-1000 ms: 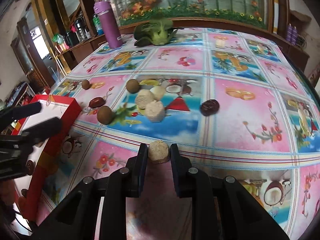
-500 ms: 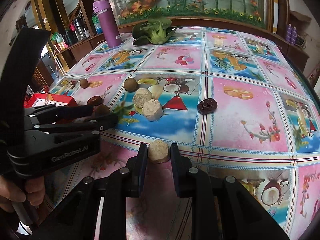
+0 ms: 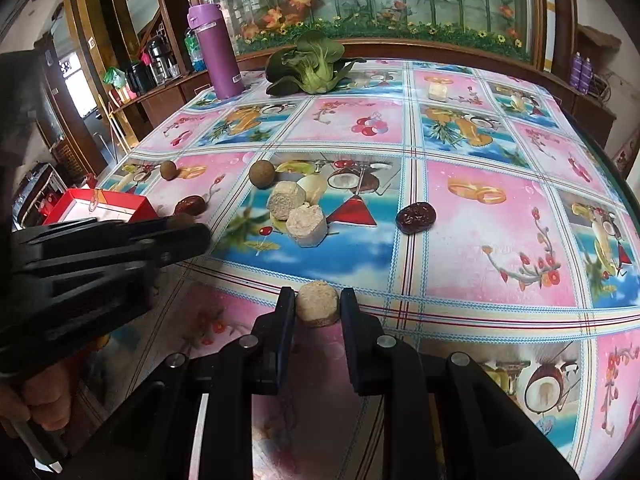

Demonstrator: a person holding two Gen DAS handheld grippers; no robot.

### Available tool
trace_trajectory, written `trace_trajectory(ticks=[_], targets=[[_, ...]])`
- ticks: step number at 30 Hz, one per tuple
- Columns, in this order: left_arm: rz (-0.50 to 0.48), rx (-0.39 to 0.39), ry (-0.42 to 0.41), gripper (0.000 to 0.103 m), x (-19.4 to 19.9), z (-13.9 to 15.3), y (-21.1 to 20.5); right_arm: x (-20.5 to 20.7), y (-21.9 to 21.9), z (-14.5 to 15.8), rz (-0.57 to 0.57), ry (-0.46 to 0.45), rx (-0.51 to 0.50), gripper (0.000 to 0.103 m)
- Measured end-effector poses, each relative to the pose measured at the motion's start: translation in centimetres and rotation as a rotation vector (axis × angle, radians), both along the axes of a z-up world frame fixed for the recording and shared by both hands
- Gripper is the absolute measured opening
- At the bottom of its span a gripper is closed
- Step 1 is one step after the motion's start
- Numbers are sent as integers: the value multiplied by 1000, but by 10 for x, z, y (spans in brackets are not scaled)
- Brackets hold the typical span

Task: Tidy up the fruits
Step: 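Grasp another tan pastry with the right gripper while the left grasps a brown kiwi, then carry the pastry and kiwi over the tray and open both grippers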

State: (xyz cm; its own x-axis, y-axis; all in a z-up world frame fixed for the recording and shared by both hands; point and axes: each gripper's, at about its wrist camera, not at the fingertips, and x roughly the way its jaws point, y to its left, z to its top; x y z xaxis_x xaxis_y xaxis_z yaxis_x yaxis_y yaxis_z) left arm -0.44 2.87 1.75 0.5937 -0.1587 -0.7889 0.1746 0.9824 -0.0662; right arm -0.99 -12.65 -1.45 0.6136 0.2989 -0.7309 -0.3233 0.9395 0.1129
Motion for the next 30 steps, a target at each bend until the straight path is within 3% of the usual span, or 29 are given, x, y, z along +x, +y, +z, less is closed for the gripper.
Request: trace_trajectory(ticks=[4,10,14,25,30], targets=[[11,-26,-57,25,-32,22,14,-5,2,5,5,-41,16,22],[72,15,-146,25,-78,43,40,-12,3,14,3,-108,60,22],[143,36,-183,25,-96,51,64,-19,15,18,21,-97,90,22],[300,92,-252,25,-125,54,122,-66,111,53,194,-141,153,22],[349,106,-265,25,-134,51,143,-79,144,55,243,-140,133,22]])
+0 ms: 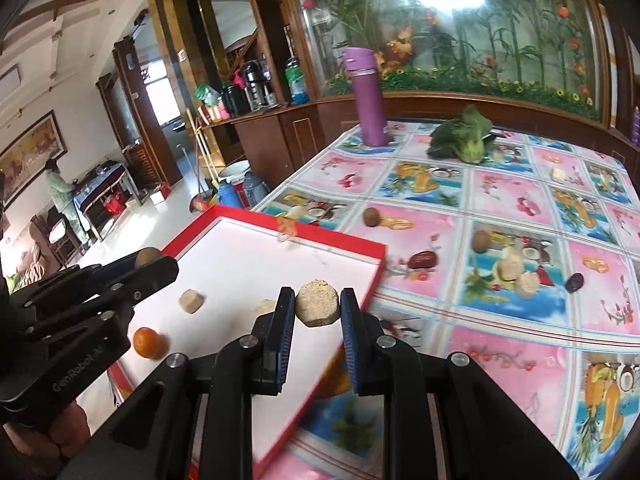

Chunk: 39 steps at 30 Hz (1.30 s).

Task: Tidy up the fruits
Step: 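Carry the pastry and kiwi over the tray and open both grippers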

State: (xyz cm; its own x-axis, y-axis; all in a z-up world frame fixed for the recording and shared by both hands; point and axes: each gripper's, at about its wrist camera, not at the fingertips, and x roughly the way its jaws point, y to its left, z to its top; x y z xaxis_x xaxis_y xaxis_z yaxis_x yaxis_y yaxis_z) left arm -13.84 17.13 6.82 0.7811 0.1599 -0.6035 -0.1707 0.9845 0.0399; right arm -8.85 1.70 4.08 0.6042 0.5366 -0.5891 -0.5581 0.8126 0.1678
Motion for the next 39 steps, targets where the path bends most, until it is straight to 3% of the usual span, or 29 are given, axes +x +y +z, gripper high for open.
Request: trace_trajectory(ticks=[10,21,29,39], targets=[[60,-18,13,25,-8,-11,30,-10,34,-16,44,19,-61,22],[78,-24,51,25,-9,-24,45,-9,43,-25,40,32,-92,22],[58,-6,113,25,-4,-46,38,2,44,-42,6,64,-124,22],[44,25,170,25,3,-66,28,8,42,-54,27,148,-93,22]])
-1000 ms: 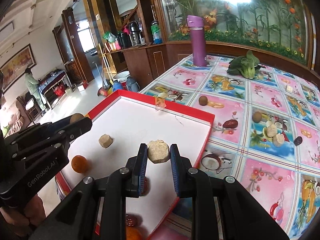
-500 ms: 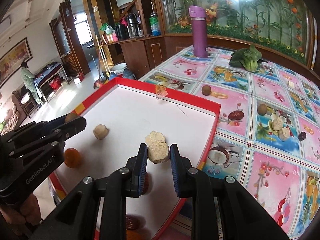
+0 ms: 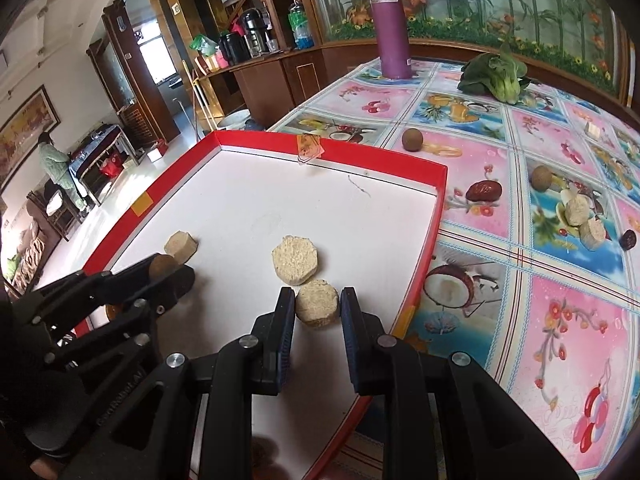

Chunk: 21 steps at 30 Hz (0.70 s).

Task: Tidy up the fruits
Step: 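Carry the pastry and kiwi over the tray and open both grippers, then lift both open grippers away from the tray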

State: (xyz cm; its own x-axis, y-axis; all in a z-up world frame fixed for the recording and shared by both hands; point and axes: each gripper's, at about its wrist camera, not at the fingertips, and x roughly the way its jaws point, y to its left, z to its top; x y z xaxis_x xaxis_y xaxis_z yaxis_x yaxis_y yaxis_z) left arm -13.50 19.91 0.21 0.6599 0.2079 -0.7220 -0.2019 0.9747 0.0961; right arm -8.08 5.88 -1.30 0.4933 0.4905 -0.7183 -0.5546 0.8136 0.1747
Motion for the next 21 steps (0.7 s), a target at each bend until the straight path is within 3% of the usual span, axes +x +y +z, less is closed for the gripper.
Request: trace_trajectory(ticks=[5,6,8,10,11,18,21], targets=[[10,12,24,26,2,-4,0,-4,3,-2,27,6,4,22],[14,14,30,30,3,-4,1,-5,3,-1,33,6,6,22],[20,22,25,45,3,-3,-1,-5,1,0,42,5,24,23],[38,39,18,67,2,-2,-1,-6,-4,2,43,-1,44,25],[42,42,12,69,2,-1,-1,-6,-7,3,40,-3,51,26],[37,58,22,72,6,-1,-8,-2,-41,12,6,-26,121,26],[29,65,28,72,8,-1,-14,-1,-58,17,-38,-54,121,32]])
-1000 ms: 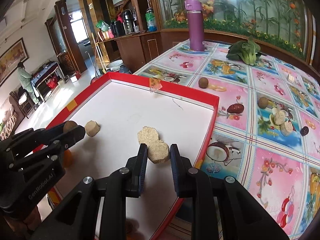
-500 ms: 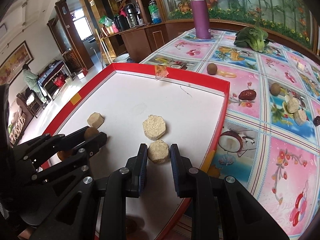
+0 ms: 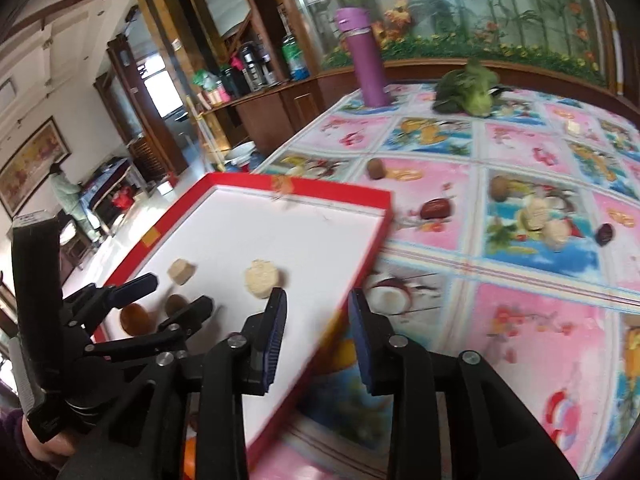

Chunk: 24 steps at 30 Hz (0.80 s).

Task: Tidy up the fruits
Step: 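Lift both open grippers away from the tray, then grasp a red date with the right gripper while the left grasps another date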

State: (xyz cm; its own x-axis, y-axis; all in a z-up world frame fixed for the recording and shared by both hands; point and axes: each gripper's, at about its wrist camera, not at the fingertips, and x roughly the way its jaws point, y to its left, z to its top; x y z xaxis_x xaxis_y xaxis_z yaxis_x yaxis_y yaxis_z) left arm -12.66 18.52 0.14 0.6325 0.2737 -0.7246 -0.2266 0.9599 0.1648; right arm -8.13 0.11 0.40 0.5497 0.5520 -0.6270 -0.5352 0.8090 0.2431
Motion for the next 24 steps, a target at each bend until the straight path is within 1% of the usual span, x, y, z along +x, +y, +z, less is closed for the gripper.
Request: trace_trajectory(ticks=[4,7,14,17,20,24], targets=[[-8,9,1,74,3,2,-8,7,-28,3,-58,-12,12,32],[-16,15,4,77,5,2,-15,18,-54,1,-119,20,45,32],[-46,40,16,77,11,2,-32,31,-104,4,-234,18,80,32],[-61,37,12,77,14,8,-37,35,-124,5,-282,20,93,32],[-88,13,4,78,21,18,-43,42,-138,6,-318,18,91,32],[-139,2,-33,78,39,39,-56,55,-158,7,-377,13,76,32]])
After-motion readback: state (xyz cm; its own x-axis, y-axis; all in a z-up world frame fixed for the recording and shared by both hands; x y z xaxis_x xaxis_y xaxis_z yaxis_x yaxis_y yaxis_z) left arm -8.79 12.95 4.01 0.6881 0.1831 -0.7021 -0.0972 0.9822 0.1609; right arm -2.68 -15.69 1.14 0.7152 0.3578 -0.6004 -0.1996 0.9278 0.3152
